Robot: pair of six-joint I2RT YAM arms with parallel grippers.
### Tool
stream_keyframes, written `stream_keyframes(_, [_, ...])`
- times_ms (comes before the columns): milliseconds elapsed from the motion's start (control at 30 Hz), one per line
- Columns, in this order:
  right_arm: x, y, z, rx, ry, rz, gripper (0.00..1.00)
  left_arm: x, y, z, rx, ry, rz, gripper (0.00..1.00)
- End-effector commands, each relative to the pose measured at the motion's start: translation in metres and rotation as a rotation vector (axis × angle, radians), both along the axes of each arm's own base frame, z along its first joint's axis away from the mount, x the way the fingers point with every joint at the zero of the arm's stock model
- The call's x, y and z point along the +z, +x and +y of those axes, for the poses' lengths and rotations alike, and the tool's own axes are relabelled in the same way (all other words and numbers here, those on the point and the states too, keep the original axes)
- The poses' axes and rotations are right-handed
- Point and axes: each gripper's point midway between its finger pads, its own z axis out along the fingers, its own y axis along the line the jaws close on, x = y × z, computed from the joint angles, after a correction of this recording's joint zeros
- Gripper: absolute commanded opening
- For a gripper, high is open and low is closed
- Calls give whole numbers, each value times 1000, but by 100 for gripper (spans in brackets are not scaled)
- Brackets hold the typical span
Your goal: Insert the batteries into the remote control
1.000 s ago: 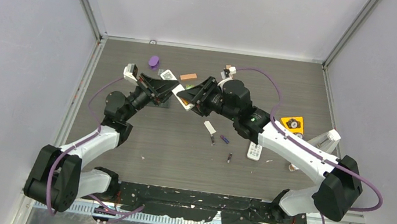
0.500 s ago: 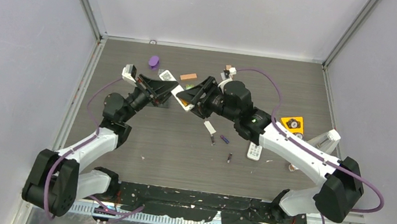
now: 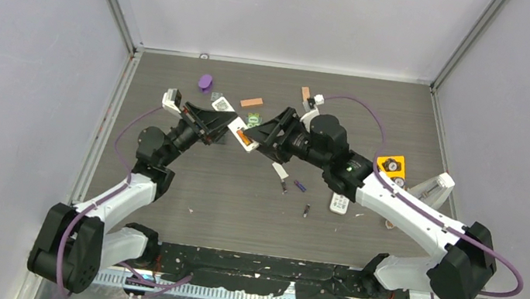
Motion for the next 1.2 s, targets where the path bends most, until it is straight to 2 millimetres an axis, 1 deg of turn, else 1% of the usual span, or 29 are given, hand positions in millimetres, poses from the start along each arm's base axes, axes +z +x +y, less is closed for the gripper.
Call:
stream_keyframes(0, [16, -9, -1, 50, 44, -69, 59, 14, -6, 0, 1, 7, -70, 0])
stream_keyframes(200, [13, -12, 3, 80, 42, -68, 47, 11, -5, -1, -2, 10, -59, 0])
stream_keyframes(367, [8, -13, 7, 94, 36, -53, 33, 11, -5, -1, -3, 11, -60, 0])
stream_keyframes(500, [5, -12, 8, 99, 26, -46, 26, 10, -4, -1, 0, 12, -56, 0])
stream_keyframes(633, [3, -12, 9, 107, 18, -40, 16, 9, -4, -1, -1, 15, -55, 0])
stream_keyframes(667, [2, -12, 9, 108, 16, -39, 12, 9, -4, -1, -2, 17, -55, 0])
stream_keyframes(767, [3, -12, 9, 107, 17, -41, 8, 7, -4, -1, -2, 24, -57, 0])
stream_keyframes(800, [3, -12, 9, 106, 16, -42, 10, 6, -5, -2, -3, 29, -60, 0])
stream_keyframes(867, [5, -11, 8, 99, 15, -47, 22, 5, -6, -2, -4, 44, -68, 0])
stream_keyframes(900, [6, -10, 7, 92, 15, -51, 38, 4, -7, -2, -5, 55, -73, 0])
stream_keyframes(933, [7, -10, 5, 88, 14, -57, 47, 3, -8, -3, -9, 68, -77, 0])
stream_keyframes(967, [8, -9, 3, 79, 12, -63, 59, 0, -9, -4, -12, 88, -87, 0])
stream_keyframes(1033, [12, -7, -2, 63, 3, -87, 69, -4, -11, -5, -22, 128, -108, 0])
stream_keyframes(1100, [17, -5, -8, 47, -4, -115, 75, -7, -15, -6, -48, 169, -136, 0])
stream_keyframes(1167, [20, -4, -15, 25, -26, -145, 78, -9, -19, -7, -73, 207, -175, 0])
